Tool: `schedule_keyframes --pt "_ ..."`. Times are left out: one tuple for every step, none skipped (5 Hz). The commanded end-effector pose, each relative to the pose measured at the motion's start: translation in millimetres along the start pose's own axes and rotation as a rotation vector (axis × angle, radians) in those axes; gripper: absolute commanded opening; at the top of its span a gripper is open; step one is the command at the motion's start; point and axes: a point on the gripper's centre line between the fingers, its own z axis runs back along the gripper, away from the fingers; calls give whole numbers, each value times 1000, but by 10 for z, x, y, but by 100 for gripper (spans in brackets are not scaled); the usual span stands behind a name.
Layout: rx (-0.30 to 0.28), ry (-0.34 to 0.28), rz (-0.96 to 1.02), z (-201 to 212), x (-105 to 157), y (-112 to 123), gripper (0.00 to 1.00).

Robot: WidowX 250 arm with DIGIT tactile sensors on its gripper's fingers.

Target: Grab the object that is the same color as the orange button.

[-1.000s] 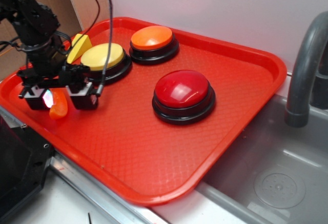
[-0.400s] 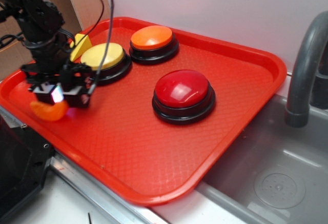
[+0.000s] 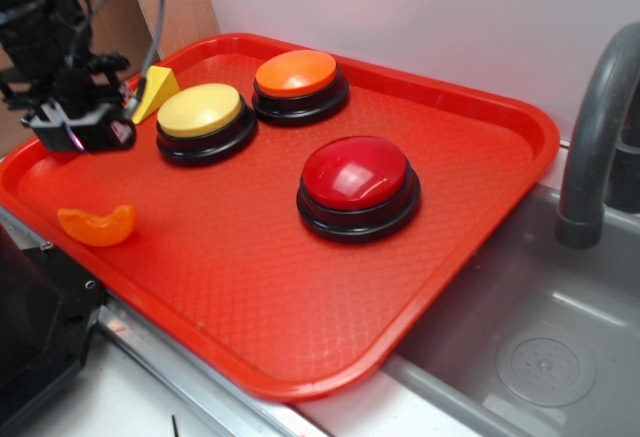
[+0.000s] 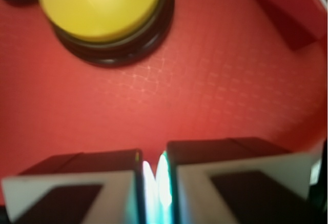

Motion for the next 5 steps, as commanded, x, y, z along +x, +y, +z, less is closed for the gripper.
schedule_keyframes --pt "-81 94 -164 77 -69 62 100" --pt "-47 95 -403 -94 -144 92 100" --pt "-29 81 -523 -166 -224 145 100" --pt "-3 80 -561 -317 -282 207 100" --pt "18 114 -588 -498 -256 197 100"
